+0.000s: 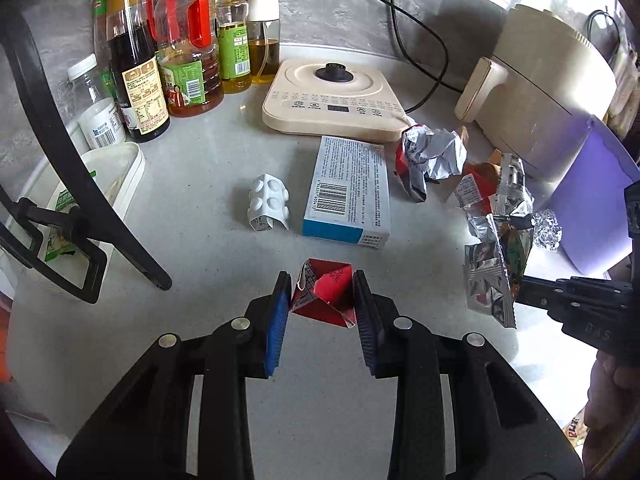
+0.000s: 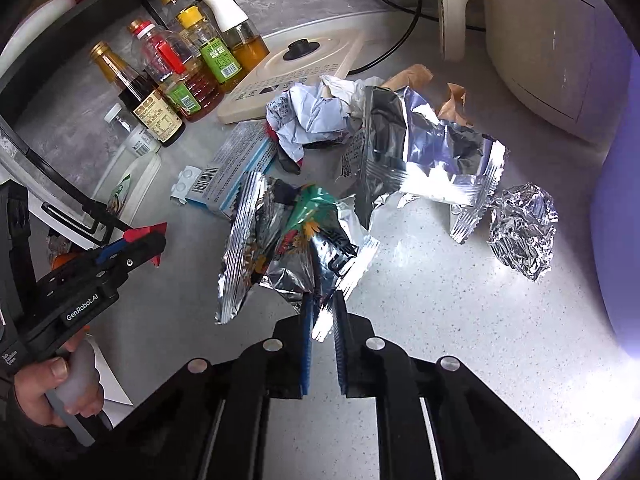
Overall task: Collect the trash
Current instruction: 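Grasp the red paper with the left tool while the right tool grasps foil wrappers, then carry the red paper and foil wrappers to the bucket and release them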
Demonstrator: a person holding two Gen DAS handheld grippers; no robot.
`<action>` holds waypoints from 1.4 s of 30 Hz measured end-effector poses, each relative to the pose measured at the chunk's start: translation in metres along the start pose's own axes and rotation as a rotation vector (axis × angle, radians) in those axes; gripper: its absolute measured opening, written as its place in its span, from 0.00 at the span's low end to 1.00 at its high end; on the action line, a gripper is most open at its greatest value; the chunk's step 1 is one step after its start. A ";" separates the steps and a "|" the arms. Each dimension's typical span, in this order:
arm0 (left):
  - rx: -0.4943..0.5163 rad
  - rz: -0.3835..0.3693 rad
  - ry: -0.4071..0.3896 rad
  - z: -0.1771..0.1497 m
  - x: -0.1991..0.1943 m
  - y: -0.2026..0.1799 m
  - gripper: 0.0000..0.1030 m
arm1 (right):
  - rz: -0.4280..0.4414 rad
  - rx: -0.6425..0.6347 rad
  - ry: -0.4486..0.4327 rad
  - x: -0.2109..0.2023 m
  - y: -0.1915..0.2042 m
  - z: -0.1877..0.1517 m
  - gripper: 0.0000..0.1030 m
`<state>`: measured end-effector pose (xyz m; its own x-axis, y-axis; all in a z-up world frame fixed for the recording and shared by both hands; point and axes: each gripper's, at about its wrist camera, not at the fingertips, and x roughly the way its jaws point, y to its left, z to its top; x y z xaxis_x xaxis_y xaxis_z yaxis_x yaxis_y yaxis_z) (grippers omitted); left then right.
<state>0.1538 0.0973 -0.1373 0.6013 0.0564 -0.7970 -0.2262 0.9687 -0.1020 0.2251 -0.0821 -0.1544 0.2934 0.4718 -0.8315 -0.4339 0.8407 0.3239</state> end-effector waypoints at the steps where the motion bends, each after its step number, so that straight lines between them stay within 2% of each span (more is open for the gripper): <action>1: -0.001 -0.002 -0.003 -0.001 -0.003 -0.001 0.31 | 0.005 -0.005 -0.009 -0.004 0.001 -0.001 0.04; 8: -0.014 -0.015 -0.051 -0.005 -0.031 -0.006 0.31 | 0.015 -0.030 -0.076 -0.036 0.003 -0.005 0.02; 18: 0.013 -0.046 -0.168 0.015 -0.079 -0.030 0.31 | -0.019 -0.092 -0.262 -0.112 0.006 0.005 0.02; 28: 0.084 -0.111 -0.226 0.038 -0.093 -0.074 0.31 | -0.131 -0.038 -0.434 -0.194 -0.040 0.014 0.02; 34: 0.155 -0.154 -0.242 0.056 -0.094 -0.111 0.31 | -0.198 0.036 -0.506 -0.227 -0.075 0.015 0.03; 37: 0.201 -0.173 -0.251 0.066 -0.095 -0.130 0.31 | -0.228 0.091 -0.541 -0.241 -0.095 0.013 0.08; 38: 0.215 -0.181 -0.252 0.069 -0.095 -0.136 0.31 | -0.235 0.099 -0.551 -0.245 -0.101 0.012 0.28; 39: 0.228 -0.191 -0.254 0.072 -0.096 -0.142 0.31 | -0.259 0.117 -0.575 -0.249 -0.106 0.009 0.64; 40: 0.241 -0.201 -0.256 0.075 -0.096 -0.147 0.31 | -0.283 0.139 -0.614 -0.256 -0.111 0.004 0.68; 42: 0.265 -0.220 -0.256 0.079 -0.097 -0.157 0.31 | -0.288 0.165 -0.619 -0.262 -0.121 0.001 0.67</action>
<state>0.1916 -0.0411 0.0025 0.7914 -0.1330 -0.5966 0.1133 0.9910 -0.0706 0.2012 -0.3073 0.0245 0.8294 0.2474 -0.5008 -0.1451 0.9612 0.2345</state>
